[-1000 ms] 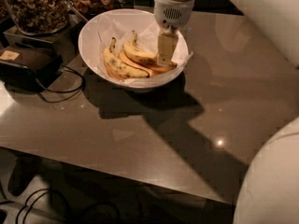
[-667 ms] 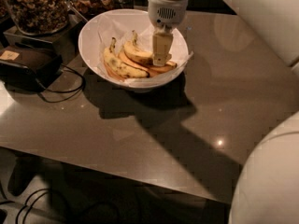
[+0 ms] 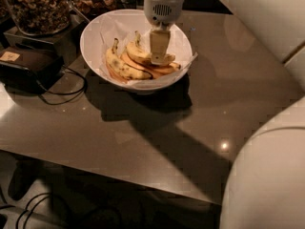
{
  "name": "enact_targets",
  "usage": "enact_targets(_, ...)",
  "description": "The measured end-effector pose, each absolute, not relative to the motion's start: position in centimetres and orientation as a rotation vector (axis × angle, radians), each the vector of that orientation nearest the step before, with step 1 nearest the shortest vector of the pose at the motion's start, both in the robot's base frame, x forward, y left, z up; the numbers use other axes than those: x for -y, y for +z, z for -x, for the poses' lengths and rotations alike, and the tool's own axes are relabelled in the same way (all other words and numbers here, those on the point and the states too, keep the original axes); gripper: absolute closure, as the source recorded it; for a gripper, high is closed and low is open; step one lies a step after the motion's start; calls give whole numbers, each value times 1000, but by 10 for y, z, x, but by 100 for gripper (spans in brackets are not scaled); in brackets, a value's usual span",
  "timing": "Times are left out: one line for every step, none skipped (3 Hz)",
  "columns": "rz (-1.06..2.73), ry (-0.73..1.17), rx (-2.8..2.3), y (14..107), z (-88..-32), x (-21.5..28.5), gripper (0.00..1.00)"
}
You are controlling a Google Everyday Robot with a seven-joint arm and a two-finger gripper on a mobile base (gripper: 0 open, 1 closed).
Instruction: Pick banana from white bowl
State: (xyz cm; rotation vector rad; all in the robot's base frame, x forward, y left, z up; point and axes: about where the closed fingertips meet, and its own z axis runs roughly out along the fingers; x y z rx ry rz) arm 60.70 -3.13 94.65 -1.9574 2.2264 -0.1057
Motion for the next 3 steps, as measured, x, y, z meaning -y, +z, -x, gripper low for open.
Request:
enact_targets(1954, -116, -2229, 947, -614, 27, 47)
enact_targets(1957, -119, -2237, 944, -620, 23, 48)
enact_targets(1964, -110, -2249, 939, -624, 20, 47)
